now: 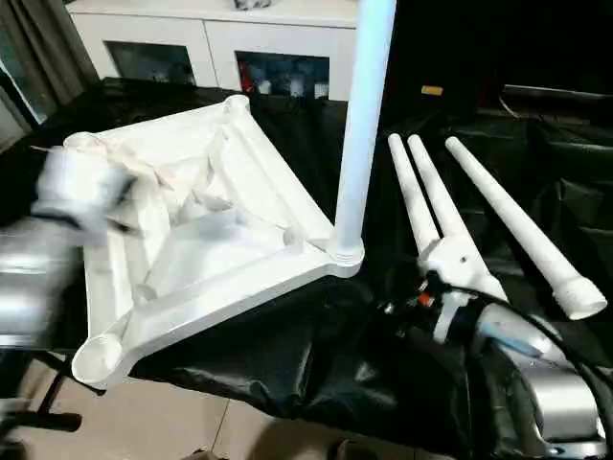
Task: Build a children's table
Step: Rotate table base
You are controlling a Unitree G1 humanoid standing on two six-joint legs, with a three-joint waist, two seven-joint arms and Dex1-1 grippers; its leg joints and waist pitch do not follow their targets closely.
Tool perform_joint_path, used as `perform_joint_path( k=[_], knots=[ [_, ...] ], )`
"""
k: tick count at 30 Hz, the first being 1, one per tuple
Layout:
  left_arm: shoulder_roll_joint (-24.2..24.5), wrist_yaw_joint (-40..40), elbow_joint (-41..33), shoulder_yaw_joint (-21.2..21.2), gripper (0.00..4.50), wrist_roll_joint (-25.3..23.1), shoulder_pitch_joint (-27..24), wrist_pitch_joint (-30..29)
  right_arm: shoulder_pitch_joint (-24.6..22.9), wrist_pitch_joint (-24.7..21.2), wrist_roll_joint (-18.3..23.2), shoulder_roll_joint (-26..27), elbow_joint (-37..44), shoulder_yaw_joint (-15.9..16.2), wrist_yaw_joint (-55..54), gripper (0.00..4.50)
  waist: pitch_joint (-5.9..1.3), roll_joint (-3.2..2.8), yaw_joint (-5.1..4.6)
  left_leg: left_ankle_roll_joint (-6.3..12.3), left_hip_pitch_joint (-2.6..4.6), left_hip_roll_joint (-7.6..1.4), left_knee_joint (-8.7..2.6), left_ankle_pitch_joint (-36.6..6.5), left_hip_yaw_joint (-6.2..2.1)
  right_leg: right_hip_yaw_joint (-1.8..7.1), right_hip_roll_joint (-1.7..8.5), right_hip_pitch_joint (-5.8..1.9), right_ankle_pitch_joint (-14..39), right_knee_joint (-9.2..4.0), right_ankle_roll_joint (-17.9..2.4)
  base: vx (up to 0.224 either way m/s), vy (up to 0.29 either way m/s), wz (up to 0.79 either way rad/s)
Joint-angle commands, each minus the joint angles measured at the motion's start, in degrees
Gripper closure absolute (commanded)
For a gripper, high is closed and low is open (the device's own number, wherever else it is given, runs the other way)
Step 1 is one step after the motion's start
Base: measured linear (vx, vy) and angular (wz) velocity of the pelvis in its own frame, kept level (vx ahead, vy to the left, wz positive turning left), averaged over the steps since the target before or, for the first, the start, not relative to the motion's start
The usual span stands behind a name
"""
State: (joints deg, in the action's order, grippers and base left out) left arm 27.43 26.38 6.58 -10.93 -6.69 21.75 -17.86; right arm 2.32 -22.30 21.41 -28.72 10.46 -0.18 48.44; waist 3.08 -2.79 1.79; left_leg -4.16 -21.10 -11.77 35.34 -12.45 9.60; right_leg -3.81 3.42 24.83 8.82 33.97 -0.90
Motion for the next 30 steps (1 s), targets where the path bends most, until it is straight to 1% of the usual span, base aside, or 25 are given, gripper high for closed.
perform_joint_path(
  k=[1, 2, 3, 4, 5, 6, 7, 8, 9, 10, 11, 12, 14, 15, 17, 18, 20, 21, 23, 25, 26, 27, 28, 29, 30],
  knots=[
    [1.73, 1.44, -2.05, -0.08, 3.81, -1.28, -3.03, -4.39, 2.98, -1.77, -4.31, 2.02, -2.69, 4.56, -2.64, 1.29, -3.54, 0.89, -0.03, 5.36, 0.14, -0.92, -4.10, -5.83, -0.28, 1.89, 3.13, -3.19, 18.28, -4.01, -8.90, 0.000, 0.000, 0.00],
    [2.21, 1.94, -2.51, 0.09, 3.79, -1.25, -3.84, -5.18, 3.95, -1.55, -5.47, 2.72, -4.04, 5.50, -3.31, 1.45, -3.42, 0.69, -0.09, 4.69, -0.09, -0.82, -4.39, -6.41, -0.30, 1.86, 3.14, -3.23, 18.67, -3.97, -9.39, 0.000, 0.000, 0.00],
    [2.51, 2.21, -2.85, 0.34, 3.85, -0.93, -4.45, -5.59, 4.83, -1.53, -6.27, 3.33, -5.14, 6.21, -3.92, 1.54, -3.38, 0.59, -0.02, 4.42, 0.25, -0.89, -4.32, -7.19, -0.16, 2.00, 3.16, -2.96, 18.93, -4.24, -9.41, 0.000, 0.000, 0.00],
    [2.65, 3.54, -3.44, 1.15, 4.00, 0.16, -5.48, -6.49, 6.79, -2.38, -7.51, 4.58, -7.44, 7.32, -5.24, 1.57, -3.56, 1.16, 0.33, 3.75, 0.48, -0.86, -4.29, -7.24, -0.06, 2.33, 3.29, -3.00, 16.90, -3.78, -10.51, 0.000, 0.000, 0.00],
    [2.85, 4.27, -4.08, 1.80, 4.17, 1.09, -6.17, -7.46, 7.98, -3.29, -8.04, 5.20, -8.66, 8.04, -6.19, 1.60, -3.46, 1.00, 0.36, 3.61, 0.51, -0.87, -4.39, -7.46, 0.01, 2.36, 3.31, -2.89, 16.70, -3.88, -10.84, 0.000, 0.000, 0.00],
    [3.19, 5.43, -4.42, 2.94, 4.26, 1.68, -6.79, -7.66, 9.33, -3.95, -9.29, 5.65, -10.19, 9.06, -7.22, 1.77, -3.54, 1.14, 0.48, 3.25, 0.55, -1.01, -4.50, -7.49, -0.12, 2.33, 3.35, -3.01, 16.29, -3.61, -11.30, 0.000, 0.000, 0.00],
    [3.25, 6.26, -4.86, 3.78, 4.26, 1.97, -7.23, -8.47, 10.42, -4.38, -10.59, 5.76, -11.30, 9.97, -8.19, 1.77, -3.50, 1.46, 0.56, 3.08, 0.63, -1.09, -4.55, -7.45, 0.00, 2.38, 3.29, -2.93, 15.90, -3.74, -11.35, 0.000, 0.000, 0.00],
    [3.37, 6.70, -4.99, 4.27, 4.30, 1.93, -7.35, -8.99, 10.89, -4.82, -10.95, 5.83, -11.73, 10.28, -8.56, 1.92, -3.47, 1.30, 0.73, 2.92, 0.77, -1.08, -4.52, -7.68, 0.05, 2.43, 3.27, -2.86, 15.55, -3.70, -11.39, 0.000, 0.000, 0.00],
    [4.04, 9.07, -5.19, 6.53, 4.40, 1.54, -7.63, -10.57, 13.15, -6.44, -12.23, 6.17, -13.75, 11.50, -9.68, 2.01, -3.46, 1.80, 0.87, 2.54, 0.92, -1.12, -4.50, -8.19, 0.26, 2.61, 3.26, -2.82, 15.03, -3.64, -11.43, 0.000, 0.000, 0.00],
    [4.32, 9.75, -5.20, 7.13, 4.46, 1.38, -7.54, -11.51, 13.89, -6.82, -12.56, 6.17, -14.34, 11.83, -9.86, 2.03, -3.44, 1.63, 1.02, 1.92, 0.62, -1.09, -4.73, -8.06, 0.06, 2.55, 3.48, -3.17, 15.23, -3.49, -10.93, 0.000, 0.000, 0.00],
    [4.91, 10.51, -5.02, 7.80, 4.50, 0.97, -7.39, -11.76, 14.42, -7.28, -12.69, 6.10, -14.69, 12.04, -9.82, 2.06, -3.42, 1.73, 1.04, 1.74, 0.64, -1.10, -4.73, -8.05, 0.06, 2.55, 3.46, -3.19, 14.94, -3.51, -10.70, 0.000, 0.000, 0.00],
    [5.51, 10.97, -4.56, 8.18, 4.50, 0.53, -7.01, -11.72, 14.86, -7.60, -13.03, 5.79, -14.86, 12.39, -9.53, 2.24, -3.37, 1.91, 1.04, 1.63, 0.61, -1.03, -4.73, -8.25, 0.08, 2.59, 3.41, -3.19, 14.85, -3.53, -10.48, 0.000, 0.000, 0.00],
    [6.25, 11.43, -4.19, 8.52, 4.50, -0.08, -6.63, -11.82, 15.28, -7.93, -13.39, 5.56, -15.11, 12.69, -9.17, 2.45, -3.44, 2.08, 1.06, 1.12, 0.51, -0.97, -4.75, -8.68, 0.03, 2.67, 3.49, -3.48, 14.23, -3.43, -10.13, 0.000, 0.000, 0.00],
    [7.94, 12.00, -3.42, 8.96, 4.50, -1.08, -5.96, -11.83, 15.79, -8.56, -13.57, 5.28, -15.33, 12.92, -8.54, 2.48, -3.38, 2.32, 1.05, 1.28, 0.42, -0.90, -4.77, -8.63, -0.01, 2.66, 3.41, -3.52, 14.13, -3.35, -9.90, 0.000, 0.000, 0.00],
    [8.37, 12.03, -3.22, 9.05, 4.50, -1.24, -5.82, -11.54, 15.87, -8.78, -13.55, 5.21, -15.31, 12.97, -8.46, 2.69, -3.34, 2.32, 1.06, 1.30, 0.44, -0.90, -4.79, -8.56, -0.01, 2.68, 3.45, -3.54, 14.28, -3.38, -9.79, 0.000, 0.000, 0.00],
    [9.40, 12.26, -2.96, 9.33, 4.50, -0.81, -5.57, -11.66, 15.88, -9.12, -13.54, 4.97, -14.95, 13.30, -8.48, 2.81, -3.29, 2.01, 1.07, 1.06, 0.54, -0.92, -4.76, -8.74, -0.01, 2.69, 3.43, -3.43, 14.34, -3.44, -9.88, 0.000, 0.000, 0.00],
    [9.91, 12.50, -2.85, 9.59, 4.50, -0.56, -5.39, -11.92, 15.70, -9.49, -13.45, 4.62, -14.46, 13.43, -8.40, 2.89, -3.32, 1.97, 1.09, 0.75, 0.52, -0.90, -4.78, -8.85, -0.04, 2.67, 3.38, -3.50, 13.74, -3.32, -10.26, 0.000, 0.000, 0.00],
    [10.24, 12.75, -2.65, 9.76, 4.50, -0.43, -5.23, -12.09, 15.35, -9.83, -13.26, 4.24, -13.56, 13.37, -8.30, 2.99, -3.29, 1.69, 1.16, 0.58, 0.54, -0.90, -4.80, -8.78, -0.09, 2.66, 3.38, -3.52, 13.31, -3.23, -10.41, 0.000, 0.000, 0.00],
    [10.68, 13.11, -1.93, 10.41, 4.50, -0.81, -4.89, -11.64, 14.52, -11.10, -12.02, 3.65, -11.40, 12.69, -7.44, 3.24, -3.29, 1.72, 1.23, 0.56, 0.61, -0.88, -4.78, -8.79, -0.06, 2.66, 3.24, -3.52, 12.51, -3.28, -10.50, 0.000, 0.000, 0.00],
    [11.19, 13.73, -0.93, 11.20, 4.50, -1.18, -4.48, -11.02, 13.57, -12.47, -10.92, 2.75, -8.84, 12.32, -6.05, 3.34, -3.31, 1.81, 1.35, 0.77, 0.55, -0.88, -4.76, -8.70, -0.08, 2.70, 3.26, -3.65, 11.65, -3.15, -10.47, 0.000, 0.000, 0.00],
    [11.56, 14.84, -0.12, 12.29, 4.50, -1.43, -4.14, -10.51, 12.77, -13.88, -10.57, 1.33, -7.17, 12.75, -4.63, 3.43, -3.28, 1.83, 1.29, 0.86, 0.47, -0.86, -4.80, -8.65, -0.10, 2.70, 3.24, -3.70, 11.49, -3.09, -10.56, 0.000, 0.000, 0.00],
    [11.90, 15.89, 0.30, 13.29, 4.50, -1.69, -4.02, -10.13, 12.38, -14.36, -10.94, 0.26, -6.56, 13.55, -3.77, 3.56, -3.33, 1.77, 1.52, 1.01, 0.61, -0.95, -4.76, -8.61, -0.12, 2.74, 3.31, -3.71, 11.53, -3.15, -10.42, 0.000, 0.000, 0.00],
    [12.01, 16.15, 0.42, 13.56, 4.50, -1.75, -3.98, -9.99, 12.31, -14.48, -11.04, 0.05, -6.46, 13.76, -3.58, 3.66, -3.29, 1.83, 1.49, 0.97, 0.45, -0.94, -4.87, -8.64, -0.21, 2.64, 3.34, -3.77, 11.74, -3.15, -10.70, 0.000, 0.000, 0.00],
    [12.39, 17.00, 0.86, 14.49, 4.50, -1.98, -3.84, -9.41, 12.17, -14.86, -11.39, -0.57, -6.29, 14.46, -3.02, 3.72, -3.24, 1.89, 1.47, 1.02, 0.46, -0.93, -4.87, -9.02, -0.14, 2.65, 3.32, -3.69, 12.23, -3.27, -10.72, 0.000, 0.000, 0.00],
    [12.94, 18.20, 2.17, 16.00, 4.50, -2.36, -3.21, -8.51, 12.48, -15.52, -12.21, -1.18, -6.68, 16.05, -2.25, 3.81, -3.11, 2.06, 1.50, 0.93, 0.48, -0.86, -4.91, -9.85, -0.16, 2.66, 3.38, -3.60, 14.44, -3.52, -10.26, 0.000, 0.000, 0.00]
  ],
)
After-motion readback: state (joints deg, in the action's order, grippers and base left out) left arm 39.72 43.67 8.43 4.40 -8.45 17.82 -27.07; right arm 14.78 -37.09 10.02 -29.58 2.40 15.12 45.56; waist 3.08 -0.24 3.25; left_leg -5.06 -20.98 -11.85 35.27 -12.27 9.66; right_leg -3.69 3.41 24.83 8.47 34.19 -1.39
